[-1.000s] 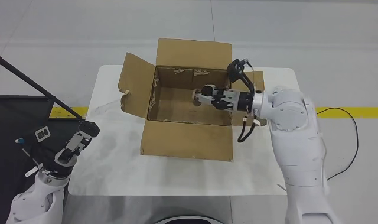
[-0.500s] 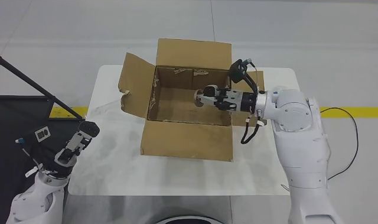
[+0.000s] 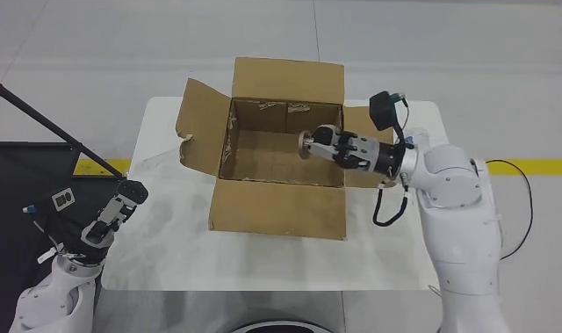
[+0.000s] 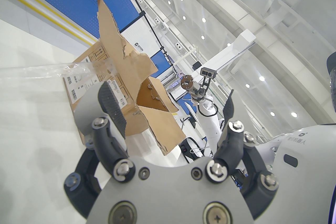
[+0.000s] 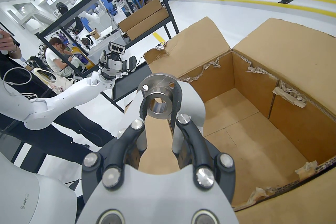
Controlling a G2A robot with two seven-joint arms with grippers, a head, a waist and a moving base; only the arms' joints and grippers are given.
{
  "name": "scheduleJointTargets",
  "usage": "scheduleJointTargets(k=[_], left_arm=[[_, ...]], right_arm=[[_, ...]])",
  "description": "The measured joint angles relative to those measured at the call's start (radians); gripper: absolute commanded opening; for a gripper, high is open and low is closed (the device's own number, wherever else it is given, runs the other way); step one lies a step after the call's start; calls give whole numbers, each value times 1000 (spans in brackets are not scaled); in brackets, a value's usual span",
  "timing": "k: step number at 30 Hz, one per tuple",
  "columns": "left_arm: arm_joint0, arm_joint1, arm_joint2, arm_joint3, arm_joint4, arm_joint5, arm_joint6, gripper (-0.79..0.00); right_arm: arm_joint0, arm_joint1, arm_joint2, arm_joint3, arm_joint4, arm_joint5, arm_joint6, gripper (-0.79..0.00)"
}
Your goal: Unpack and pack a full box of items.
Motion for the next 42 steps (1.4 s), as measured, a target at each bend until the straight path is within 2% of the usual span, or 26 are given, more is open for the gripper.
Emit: scheduleJointTargets(k=[8, 14, 27, 36, 42], left_arm=[[0, 0, 0, 0, 0, 0, 0, 0], [0, 0, 0, 0, 0, 0, 0, 0], [0, 0, 0, 0, 0, 0, 0, 0], [0, 0, 0, 0, 0, 0, 0, 0], [0, 0, 0, 0, 0, 0, 0, 0]], right_arm=[[6, 36, -18, 5, 35, -17, -17, -785], [-28, 76, 17, -67, 1, -31, -31, -785], [-257, 164, 225, -257, -18, -5, -5, -785], [-472, 197, 434, -333, -43, 19, -34, -785], [-595, 207, 510, -324, -67, 27, -79, -785]])
